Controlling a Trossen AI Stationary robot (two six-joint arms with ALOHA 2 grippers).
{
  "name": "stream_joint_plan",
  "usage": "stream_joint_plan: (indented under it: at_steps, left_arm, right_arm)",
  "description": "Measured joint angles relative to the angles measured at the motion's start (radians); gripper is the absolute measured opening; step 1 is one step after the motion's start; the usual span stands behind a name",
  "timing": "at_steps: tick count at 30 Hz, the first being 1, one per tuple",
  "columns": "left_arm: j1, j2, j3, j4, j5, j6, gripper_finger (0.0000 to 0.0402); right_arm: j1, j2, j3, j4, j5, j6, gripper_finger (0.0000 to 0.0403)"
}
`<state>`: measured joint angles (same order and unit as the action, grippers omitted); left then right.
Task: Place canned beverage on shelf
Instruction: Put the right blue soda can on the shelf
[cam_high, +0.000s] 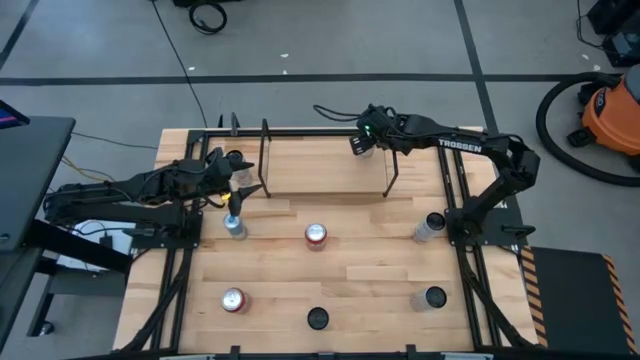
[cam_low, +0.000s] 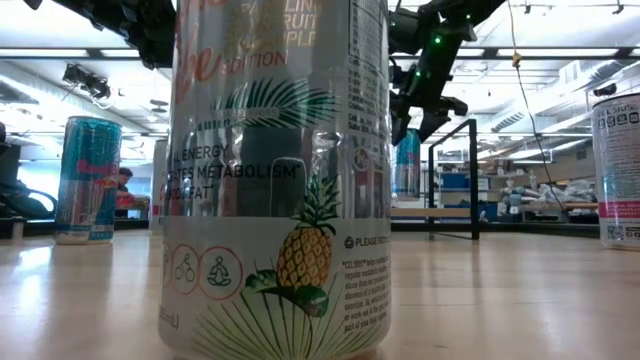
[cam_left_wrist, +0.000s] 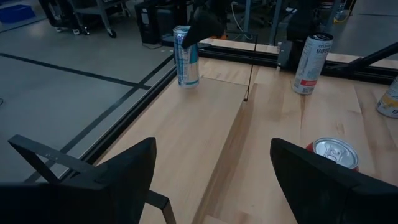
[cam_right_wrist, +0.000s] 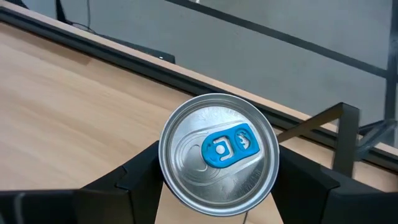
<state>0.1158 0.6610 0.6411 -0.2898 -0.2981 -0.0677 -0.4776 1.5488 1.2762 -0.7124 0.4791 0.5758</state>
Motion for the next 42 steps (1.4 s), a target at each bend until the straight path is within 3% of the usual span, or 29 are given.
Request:
stream_joint_plan:
  at_steps: [23,34,42]
  left_arm:
    - [0.000,0.000,0.000,0.000,0.000,-0.001,0.0318]
    - [0.000,0.000,0.000,0.000,0.000,-0.001,0.0318]
    - [0.000,0.000,0.000,0.000,0.000,-0.001,0.0318]
  right_arm:
    - [-0.005,0.004,-0.021,-0.007,0.014,0.002,0.0253]
    - [-0.012,0.004,-0.021,0.015,-0.008,-0.063,0.0290]
    - [-0.012,0.003,-0.021,0.039,-0.008,-0.089,0.0296]
